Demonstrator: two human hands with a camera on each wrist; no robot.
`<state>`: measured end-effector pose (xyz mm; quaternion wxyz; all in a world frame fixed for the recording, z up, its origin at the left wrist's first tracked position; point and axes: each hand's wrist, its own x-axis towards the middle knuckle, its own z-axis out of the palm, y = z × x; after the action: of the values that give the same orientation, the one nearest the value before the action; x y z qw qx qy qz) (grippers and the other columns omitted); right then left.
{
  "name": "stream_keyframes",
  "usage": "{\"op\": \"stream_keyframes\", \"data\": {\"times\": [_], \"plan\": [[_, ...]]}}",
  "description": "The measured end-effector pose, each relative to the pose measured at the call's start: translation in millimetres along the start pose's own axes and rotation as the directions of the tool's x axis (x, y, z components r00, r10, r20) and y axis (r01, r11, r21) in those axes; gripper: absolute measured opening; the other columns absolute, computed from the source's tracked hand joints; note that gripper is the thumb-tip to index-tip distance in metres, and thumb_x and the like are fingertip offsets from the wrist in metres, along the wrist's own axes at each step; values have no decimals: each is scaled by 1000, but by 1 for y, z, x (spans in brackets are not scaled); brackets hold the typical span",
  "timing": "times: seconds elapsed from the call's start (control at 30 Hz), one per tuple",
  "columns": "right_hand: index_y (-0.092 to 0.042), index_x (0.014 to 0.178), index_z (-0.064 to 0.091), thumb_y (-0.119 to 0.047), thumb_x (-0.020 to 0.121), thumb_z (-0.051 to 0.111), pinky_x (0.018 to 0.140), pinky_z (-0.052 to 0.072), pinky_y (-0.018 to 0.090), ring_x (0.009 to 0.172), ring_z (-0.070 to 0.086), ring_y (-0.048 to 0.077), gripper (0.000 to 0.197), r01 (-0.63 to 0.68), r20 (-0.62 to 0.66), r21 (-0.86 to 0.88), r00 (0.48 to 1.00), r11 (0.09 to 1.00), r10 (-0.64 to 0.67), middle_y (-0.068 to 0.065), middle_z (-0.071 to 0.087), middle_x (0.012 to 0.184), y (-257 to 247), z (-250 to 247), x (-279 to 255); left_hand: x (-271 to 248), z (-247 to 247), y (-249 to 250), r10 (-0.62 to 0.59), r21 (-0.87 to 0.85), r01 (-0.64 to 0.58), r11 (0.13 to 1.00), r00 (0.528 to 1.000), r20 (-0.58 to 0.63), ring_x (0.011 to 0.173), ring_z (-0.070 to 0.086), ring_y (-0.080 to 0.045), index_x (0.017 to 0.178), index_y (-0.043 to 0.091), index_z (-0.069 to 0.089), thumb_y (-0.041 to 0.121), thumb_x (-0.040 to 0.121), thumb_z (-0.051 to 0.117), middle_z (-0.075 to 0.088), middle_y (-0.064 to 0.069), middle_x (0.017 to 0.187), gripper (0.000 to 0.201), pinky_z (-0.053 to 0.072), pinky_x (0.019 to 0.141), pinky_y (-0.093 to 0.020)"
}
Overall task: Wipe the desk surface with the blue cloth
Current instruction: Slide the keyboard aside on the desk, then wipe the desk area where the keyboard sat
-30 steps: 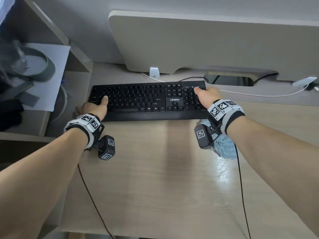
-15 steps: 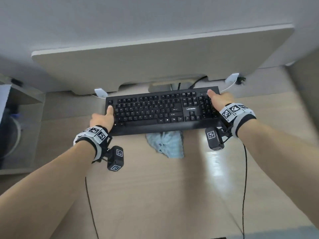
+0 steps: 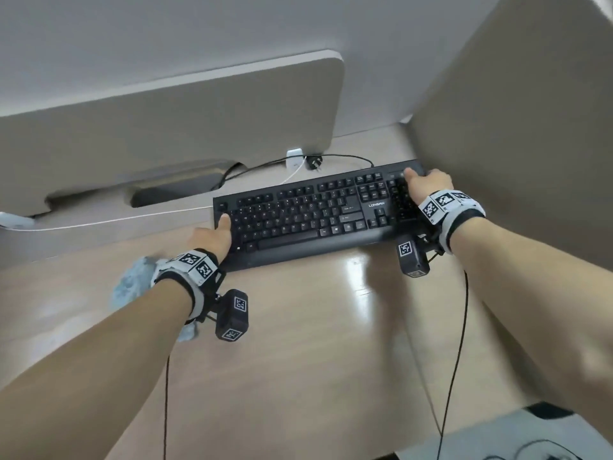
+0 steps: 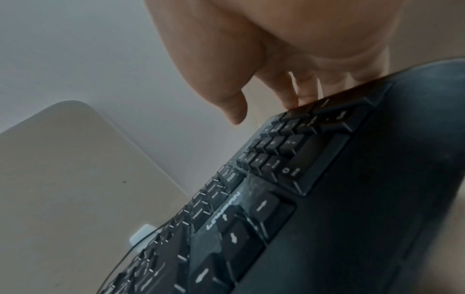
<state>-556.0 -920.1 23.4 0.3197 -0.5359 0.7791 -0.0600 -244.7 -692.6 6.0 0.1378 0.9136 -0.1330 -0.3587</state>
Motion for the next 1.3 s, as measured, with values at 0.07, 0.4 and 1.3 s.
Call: {"op": "stream_keyframes", "data": {"times": [0.07, 0.4, 1.3], "plan": [[-2, 137, 50, -49, 93, 53, 100, 40, 40, 122, 54, 37, 64, 13, 11, -12, 1000, 1000, -13, 19, 48, 141, 9, -1, 18, 3, 15, 11, -3, 15, 3, 1000, 1000, -5, 117, 54, -42, 124, -8, 56, 58, 94, 38, 57, -27, 129, 75, 38, 97, -40], [-6, 143, 38, -42, 94, 56, 100, 37, 36, 128, 48, 33, 63, 39, 43, 54, 998, 998, -42, 16, 46, 143, 28, 11, 54, 11, 47, 26, -23, 23, 23, 999, 999, -30, 93, 64, -42, 103, -2, 65, 63, 84, 40, 68, -24, 105, 72, 53, 89, -44], [-15, 129, 56, -44, 91, 58, 106, 37, 41, 125, 46, 32, 48, 750, 437, -43, 608, 660, -663, 11, 49, 135, -87, 182, -200, 17, -111, -175, 93, 58, -79, 995, 950, -299, 81, 57, -34, 91, 6, 60, 27, 92, 52, 64, -15, 89, 23, 48, 75, -36]]}}
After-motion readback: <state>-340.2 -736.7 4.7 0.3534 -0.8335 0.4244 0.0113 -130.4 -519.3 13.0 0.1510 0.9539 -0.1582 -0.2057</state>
